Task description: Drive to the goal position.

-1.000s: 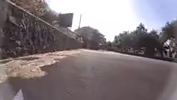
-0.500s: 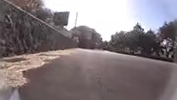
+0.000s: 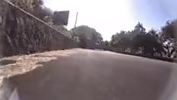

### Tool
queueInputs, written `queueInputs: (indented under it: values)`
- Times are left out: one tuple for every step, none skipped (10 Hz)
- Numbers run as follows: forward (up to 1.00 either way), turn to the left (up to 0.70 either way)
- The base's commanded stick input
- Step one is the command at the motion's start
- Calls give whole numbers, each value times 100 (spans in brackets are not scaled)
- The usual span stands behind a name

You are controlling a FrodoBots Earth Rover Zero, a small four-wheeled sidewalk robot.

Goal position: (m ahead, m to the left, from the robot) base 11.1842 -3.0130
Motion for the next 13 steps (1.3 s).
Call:
queueInputs:
  values:
    - [100,0]
    - [100,0]
    - [100,0]
    - [100,0]
    - [100,0]
    - [100,0]
    - [100,0]
    - [100,0]
    - [100,0]
    - [100,0]
    - [100,0]
    - [100,0]
    - [100,0]
